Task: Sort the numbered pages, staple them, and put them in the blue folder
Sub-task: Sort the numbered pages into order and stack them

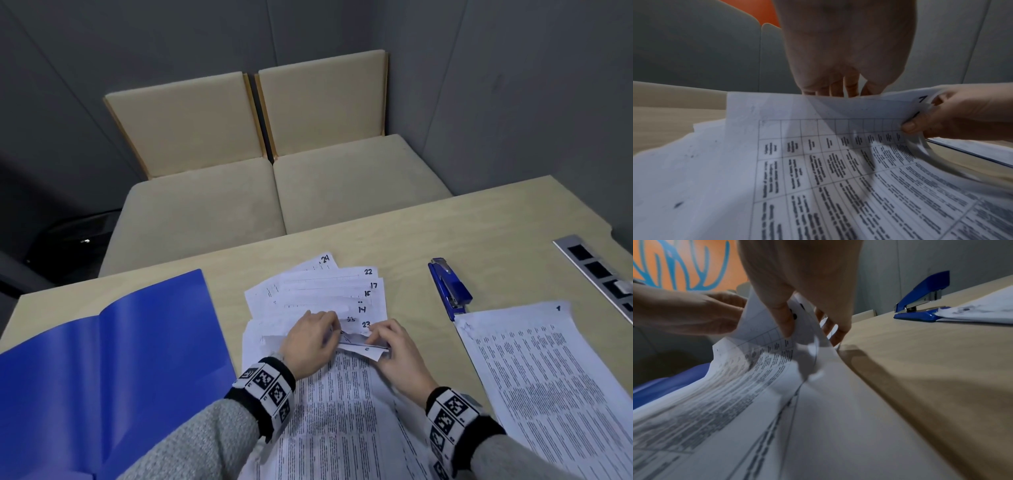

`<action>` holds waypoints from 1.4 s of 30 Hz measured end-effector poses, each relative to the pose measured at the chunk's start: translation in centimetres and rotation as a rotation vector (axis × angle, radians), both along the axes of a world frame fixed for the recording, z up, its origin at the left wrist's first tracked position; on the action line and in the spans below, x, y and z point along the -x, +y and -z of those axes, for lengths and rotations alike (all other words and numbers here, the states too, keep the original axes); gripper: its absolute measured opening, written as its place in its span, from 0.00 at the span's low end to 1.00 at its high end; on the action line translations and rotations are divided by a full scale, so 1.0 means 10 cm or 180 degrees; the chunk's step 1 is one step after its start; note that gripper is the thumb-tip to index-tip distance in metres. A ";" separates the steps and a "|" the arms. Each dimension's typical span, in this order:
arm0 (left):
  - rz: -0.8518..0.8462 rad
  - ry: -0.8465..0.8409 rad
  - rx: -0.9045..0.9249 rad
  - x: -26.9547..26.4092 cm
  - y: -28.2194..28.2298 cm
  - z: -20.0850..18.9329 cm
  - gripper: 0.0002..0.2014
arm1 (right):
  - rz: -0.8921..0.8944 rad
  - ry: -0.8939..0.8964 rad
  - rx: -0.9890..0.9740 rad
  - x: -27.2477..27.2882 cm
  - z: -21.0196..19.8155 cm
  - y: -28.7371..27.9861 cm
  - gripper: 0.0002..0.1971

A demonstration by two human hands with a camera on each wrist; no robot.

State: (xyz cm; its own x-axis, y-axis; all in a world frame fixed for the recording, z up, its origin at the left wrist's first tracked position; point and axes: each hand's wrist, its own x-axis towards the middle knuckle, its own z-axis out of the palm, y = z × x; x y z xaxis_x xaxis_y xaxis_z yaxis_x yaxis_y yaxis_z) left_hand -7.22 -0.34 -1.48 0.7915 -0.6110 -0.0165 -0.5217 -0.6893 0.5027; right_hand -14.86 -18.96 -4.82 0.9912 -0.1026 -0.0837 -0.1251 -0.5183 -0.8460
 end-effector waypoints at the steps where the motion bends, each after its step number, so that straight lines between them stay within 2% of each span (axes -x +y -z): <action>1: -0.0002 -0.0033 0.0002 0.01 0.00 0.00 0.08 | 0.0014 0.0027 -0.0017 0.01 0.00 0.00 0.13; 4: -0.0021 0.0135 0.0134 0.00 0.01 0.03 0.11 | 0.0080 0.0038 -0.0112 0.03 0.00 0.02 0.10; 8: 0.0040 0.0346 0.0100 -0.06 -0.01 0.05 0.19 | 0.0097 -0.0048 -0.0068 0.04 -0.03 0.05 0.10; 10: 0.0155 0.0317 -0.0044 -0.05 -0.03 0.03 0.19 | 0.0115 -0.0047 -0.0088 0.05 -0.05 0.06 0.09; 14: 0.0318 -0.0084 -0.0195 0.04 -0.03 0.00 0.14 | 0.0163 0.0003 -0.0130 0.08 -0.04 0.04 0.09; 18: 0.0358 -0.0083 -0.0259 0.13 0.03 0.04 0.18 | 0.0164 0.0070 -0.0147 0.10 -0.03 0.06 0.10; 24: 0.0254 -0.0077 -0.0037 0.15 0.05 0.07 0.21 | 0.0087 -0.0026 -0.0283 0.12 -0.05 0.06 0.09; 30: 0.0054 -0.0018 0.0213 0.11 0.04 0.04 0.19 | 0.0041 -0.0021 -0.0176 0.15 -0.05 0.05 0.09; 35: -0.0715 0.0215 0.0923 0.06 -0.01 0.00 0.14 | -0.0187 -0.0142 0.0095 0.19 -0.04 0.04 0.08; 39: -0.0906 0.0458 0.0403 -0.06 -0.09 -0.01 0.17 | -0.0500 -0.0270 0.0500 0.22 -0.08 0.06 0.02; 42: -0.0842 0.0684 0.0008 -0.10 -0.12 -0.03 0.21 | -0.0570 -0.0360 0.0710 0.23 -0.07 0.06 0.08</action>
